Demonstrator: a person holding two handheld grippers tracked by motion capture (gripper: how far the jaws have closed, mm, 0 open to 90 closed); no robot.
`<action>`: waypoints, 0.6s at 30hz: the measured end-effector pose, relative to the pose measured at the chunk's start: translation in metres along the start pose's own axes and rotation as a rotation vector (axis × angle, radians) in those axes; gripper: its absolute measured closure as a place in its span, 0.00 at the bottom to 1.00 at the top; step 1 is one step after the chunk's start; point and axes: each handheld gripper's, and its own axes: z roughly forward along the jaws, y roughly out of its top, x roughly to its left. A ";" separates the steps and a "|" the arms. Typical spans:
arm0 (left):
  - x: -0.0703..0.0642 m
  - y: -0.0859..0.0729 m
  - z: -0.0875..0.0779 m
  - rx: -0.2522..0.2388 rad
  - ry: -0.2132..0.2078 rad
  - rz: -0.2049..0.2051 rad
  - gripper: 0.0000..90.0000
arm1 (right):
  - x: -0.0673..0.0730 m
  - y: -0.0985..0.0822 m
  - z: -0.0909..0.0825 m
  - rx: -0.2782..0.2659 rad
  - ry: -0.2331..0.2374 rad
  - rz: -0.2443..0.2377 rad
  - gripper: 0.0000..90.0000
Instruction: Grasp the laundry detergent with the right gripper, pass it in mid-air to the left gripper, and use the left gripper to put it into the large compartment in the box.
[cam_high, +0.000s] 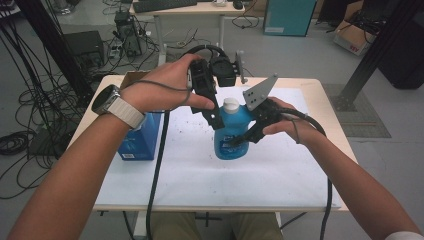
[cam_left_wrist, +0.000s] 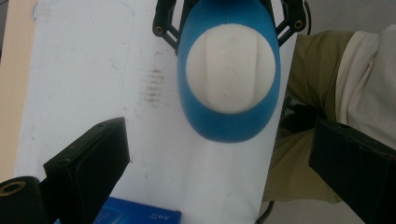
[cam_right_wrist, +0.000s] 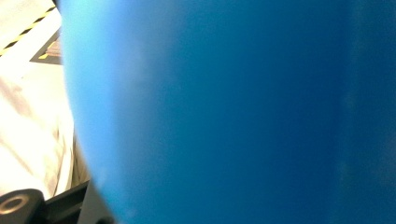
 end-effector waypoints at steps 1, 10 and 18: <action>-0.001 0.000 0.001 -0.016 -0.002 -0.021 0.06 | 0.000 0.000 0.000 0.000 0.000 -0.001 0.49; 0.000 0.002 0.005 -0.006 -0.016 -0.001 0.07 | -0.001 0.001 0.003 -0.006 0.002 -0.009 0.49; 0.000 0.004 0.006 -0.010 -0.026 0.005 0.07 | -0.001 0.003 0.005 -0.003 0.007 -0.009 0.49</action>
